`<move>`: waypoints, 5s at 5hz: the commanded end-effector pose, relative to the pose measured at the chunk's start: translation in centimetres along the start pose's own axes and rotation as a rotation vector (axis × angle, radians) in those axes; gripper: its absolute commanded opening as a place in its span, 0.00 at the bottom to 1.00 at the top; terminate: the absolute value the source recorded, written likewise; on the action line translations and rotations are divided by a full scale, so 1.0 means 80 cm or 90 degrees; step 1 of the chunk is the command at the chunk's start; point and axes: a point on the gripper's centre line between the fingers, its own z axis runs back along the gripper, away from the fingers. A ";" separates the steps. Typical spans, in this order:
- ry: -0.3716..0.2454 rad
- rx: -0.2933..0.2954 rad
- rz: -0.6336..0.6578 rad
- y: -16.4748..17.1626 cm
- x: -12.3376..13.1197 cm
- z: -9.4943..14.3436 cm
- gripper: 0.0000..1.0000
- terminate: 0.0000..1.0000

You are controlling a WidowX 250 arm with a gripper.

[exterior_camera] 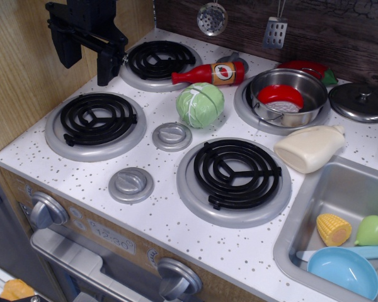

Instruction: Take sushi out of pan

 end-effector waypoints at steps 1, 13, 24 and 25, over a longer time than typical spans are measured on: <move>0.000 0.000 0.000 0.000 0.000 0.000 1.00 0.00; -0.394 -0.104 -0.539 -0.242 0.180 -0.018 1.00 0.00; -0.315 -0.168 -0.271 -0.264 0.044 -0.016 1.00 0.00; -0.315 -0.168 -0.271 -0.264 0.044 -0.016 1.00 1.00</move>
